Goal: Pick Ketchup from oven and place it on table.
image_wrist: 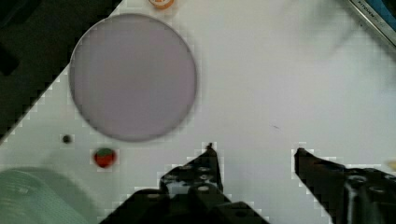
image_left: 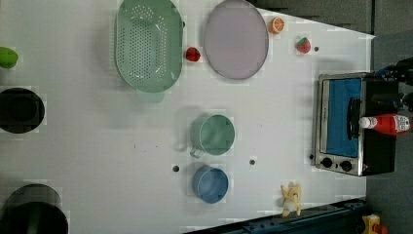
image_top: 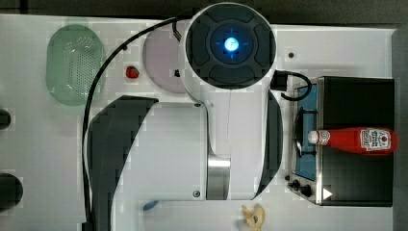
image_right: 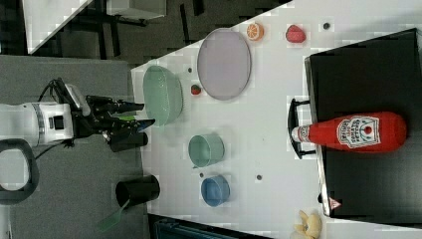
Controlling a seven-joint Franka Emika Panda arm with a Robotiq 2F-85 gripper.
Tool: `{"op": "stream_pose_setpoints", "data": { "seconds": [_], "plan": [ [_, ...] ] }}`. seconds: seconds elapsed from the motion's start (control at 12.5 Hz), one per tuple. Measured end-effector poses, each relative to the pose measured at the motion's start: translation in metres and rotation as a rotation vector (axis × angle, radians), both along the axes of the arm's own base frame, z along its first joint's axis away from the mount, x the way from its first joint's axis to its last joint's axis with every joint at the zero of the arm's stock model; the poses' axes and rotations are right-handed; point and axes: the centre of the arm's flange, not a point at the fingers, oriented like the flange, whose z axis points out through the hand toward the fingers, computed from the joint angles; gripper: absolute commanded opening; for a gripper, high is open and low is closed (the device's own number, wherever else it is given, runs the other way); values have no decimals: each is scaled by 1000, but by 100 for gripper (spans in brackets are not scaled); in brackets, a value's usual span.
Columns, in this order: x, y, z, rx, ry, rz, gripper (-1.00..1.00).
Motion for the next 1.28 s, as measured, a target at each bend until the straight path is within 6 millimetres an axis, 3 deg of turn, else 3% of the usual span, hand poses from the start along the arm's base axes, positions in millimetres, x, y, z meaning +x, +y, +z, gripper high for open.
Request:
{"op": "stream_pose_setpoints", "data": {
  "seconds": [0.16,0.24,0.48,0.64,0.72,0.88,1.12,1.28],
  "plan": [
    [-79,-11,-5,-5,190,-16,80],
    [-108,-20,11,-7,176,-33,99],
    [-151,-37,92,1,-2,-69,100],
    [-158,-51,123,15,-84,-96,100],
    [-153,-60,123,21,-106,-115,100],
    [-141,-93,102,24,-60,-170,100],
    [-119,-175,45,96,-10,-327,100],
    [-118,-229,8,83,36,-436,100]
  ]
}}
